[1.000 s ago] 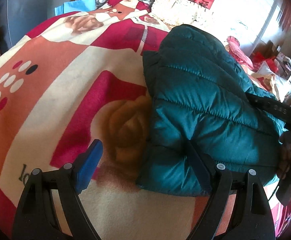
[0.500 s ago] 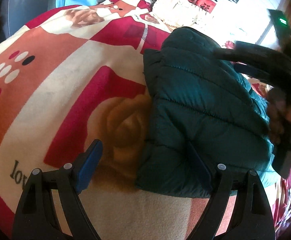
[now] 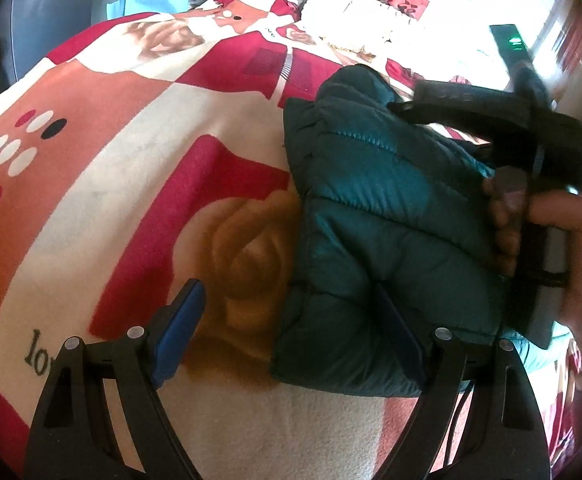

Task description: Fold large clothes

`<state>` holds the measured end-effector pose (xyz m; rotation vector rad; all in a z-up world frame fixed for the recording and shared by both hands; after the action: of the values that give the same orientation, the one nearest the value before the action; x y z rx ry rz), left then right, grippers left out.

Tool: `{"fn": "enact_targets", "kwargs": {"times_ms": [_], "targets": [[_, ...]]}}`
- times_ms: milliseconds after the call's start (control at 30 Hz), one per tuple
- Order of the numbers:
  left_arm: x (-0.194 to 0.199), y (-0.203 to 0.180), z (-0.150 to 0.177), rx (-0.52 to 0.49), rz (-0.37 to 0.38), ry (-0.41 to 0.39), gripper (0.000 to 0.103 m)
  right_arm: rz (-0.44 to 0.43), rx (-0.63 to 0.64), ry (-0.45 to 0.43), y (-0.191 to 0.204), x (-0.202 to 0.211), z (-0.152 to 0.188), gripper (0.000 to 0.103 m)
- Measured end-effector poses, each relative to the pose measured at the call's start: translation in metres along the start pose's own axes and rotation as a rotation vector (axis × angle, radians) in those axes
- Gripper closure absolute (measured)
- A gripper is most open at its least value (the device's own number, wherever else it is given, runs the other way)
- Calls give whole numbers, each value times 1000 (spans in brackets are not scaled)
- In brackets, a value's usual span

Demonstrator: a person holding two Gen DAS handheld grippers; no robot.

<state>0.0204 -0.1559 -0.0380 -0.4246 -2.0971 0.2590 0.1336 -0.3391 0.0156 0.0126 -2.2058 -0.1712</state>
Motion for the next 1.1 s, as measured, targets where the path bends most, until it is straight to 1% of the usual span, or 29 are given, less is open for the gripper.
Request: {"fn": "enact_targets", "kwargs": {"times_ms": [100,200,333,433,467,600,700,733,800,867,933,967,1033,1100], "targets": [[0,0,0,5,-4,2,17,8,15,-43,-3,27,3,28],[0,0,0,7,-7,-1,17,-3,23,-71,-14,57,13,28],[1,0,1,11,-13,-8,17,55,36,-94,-46,91,27,28],[1,-1,1,6,-20,-13,17,148,21,-114,-87,107,39,28],[2,-1,1,7,-21,-13,17,182,-9,-126,-108,114,44,28],[8,-2,-3,6,-17,-19,17,257,-170,-146,-175,126,65,28],[21,-4,-13,29,9,-62,17,304,-275,-147,-219,126,79,28],[27,-5,-17,36,22,-84,17,324,-289,-133,-231,122,84,28],[33,-10,-22,37,36,-111,17,328,-297,-87,-242,111,91,28],[37,-17,-26,27,55,-131,17,326,-295,-64,-244,104,93,28],[36,-24,-26,-4,52,-129,17,340,-266,-40,-241,104,93,28],[34,-27,-24,-19,45,-123,17,333,-251,-34,-237,109,93,28],[33,-31,-22,-11,73,-117,17,291,-239,-83,-232,130,95,28],[31,-35,-19,-7,107,-102,17,261,-256,-122,-231,150,107,28]]}}
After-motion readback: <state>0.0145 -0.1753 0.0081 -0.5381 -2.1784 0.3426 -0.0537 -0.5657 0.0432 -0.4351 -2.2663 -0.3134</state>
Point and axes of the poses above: each gripper's, at about its wrist camera, not at the fingertips, and x roughly against the way its jaws point, y to its left, z to its underside, the point moved 8 cm from there along -x, roughly the way its jaws point, and after that the axes turned 5 degrees about x, right-handed, at the moved point
